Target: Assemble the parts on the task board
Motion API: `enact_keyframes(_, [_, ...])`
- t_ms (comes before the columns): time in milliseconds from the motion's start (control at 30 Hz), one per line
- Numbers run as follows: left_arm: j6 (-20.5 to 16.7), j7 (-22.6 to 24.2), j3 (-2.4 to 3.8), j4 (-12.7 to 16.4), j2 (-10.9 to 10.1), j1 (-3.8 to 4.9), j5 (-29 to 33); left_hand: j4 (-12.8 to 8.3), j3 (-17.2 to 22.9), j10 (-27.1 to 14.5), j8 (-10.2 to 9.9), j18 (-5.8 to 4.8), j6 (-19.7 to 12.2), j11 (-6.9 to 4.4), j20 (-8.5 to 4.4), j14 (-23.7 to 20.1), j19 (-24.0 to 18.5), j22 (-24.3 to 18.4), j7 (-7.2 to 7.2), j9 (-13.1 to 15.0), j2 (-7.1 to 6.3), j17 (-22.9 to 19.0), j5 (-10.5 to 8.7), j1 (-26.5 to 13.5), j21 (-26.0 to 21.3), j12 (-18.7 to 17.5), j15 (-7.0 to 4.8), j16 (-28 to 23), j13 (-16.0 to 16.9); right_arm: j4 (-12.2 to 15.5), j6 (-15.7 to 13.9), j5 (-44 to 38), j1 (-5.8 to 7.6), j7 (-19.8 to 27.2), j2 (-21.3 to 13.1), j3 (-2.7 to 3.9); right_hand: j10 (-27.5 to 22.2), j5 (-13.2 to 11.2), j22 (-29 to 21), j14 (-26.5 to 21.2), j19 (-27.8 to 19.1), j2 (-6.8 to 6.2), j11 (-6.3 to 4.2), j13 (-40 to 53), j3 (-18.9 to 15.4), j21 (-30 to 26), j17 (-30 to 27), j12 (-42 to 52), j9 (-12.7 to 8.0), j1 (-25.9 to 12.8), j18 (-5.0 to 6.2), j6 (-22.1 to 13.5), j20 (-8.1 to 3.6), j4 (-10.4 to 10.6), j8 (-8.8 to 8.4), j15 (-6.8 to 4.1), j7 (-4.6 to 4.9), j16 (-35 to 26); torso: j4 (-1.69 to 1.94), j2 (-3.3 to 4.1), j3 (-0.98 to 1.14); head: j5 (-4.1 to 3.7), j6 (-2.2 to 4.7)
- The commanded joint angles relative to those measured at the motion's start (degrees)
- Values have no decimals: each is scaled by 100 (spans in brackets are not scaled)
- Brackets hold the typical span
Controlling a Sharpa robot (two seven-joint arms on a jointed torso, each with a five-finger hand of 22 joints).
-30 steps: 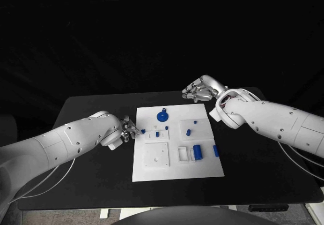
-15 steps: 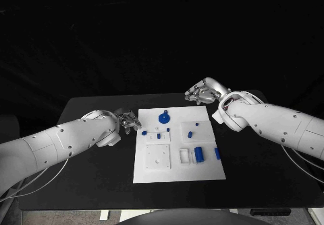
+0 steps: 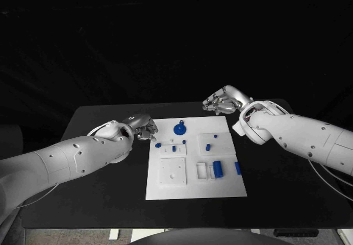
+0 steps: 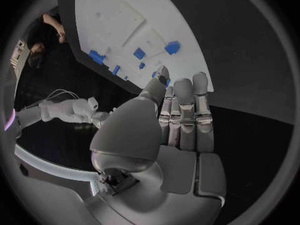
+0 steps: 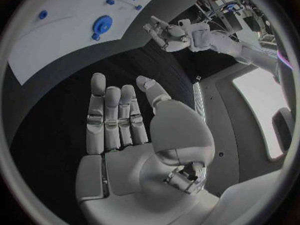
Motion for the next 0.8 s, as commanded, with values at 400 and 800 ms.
enact_keyframes(400, [8,252,-78,-115,127,-103,-949,345,-239,58,-20,98,-47,51,95,16,160,175,131,8,-149,92,12,192,-148,83,123,31,8,3,33,-49,0,52,16,3,-25,22,8,-30,15,-12,-10,1,19,-26,-3,-10,3,-28,-28,-30,-23,-4,12,-17,11,-10,11,-6,2,0,-22])
enact_keyframes(800, [95,201,-93,-287,248,-186,-1001,384,-231,63,-15,83,19,27,73,26,179,203,96,16,-75,95,16,205,-173,90,88,41,6,21,32,-57,0,56,23,3,-25,22,8,-30,15,-12,-10,1,19,-26,-3,-10,3,-28,-28,-30,-23,-4,12,-17,11,-10,5,1,-5,11,-33])
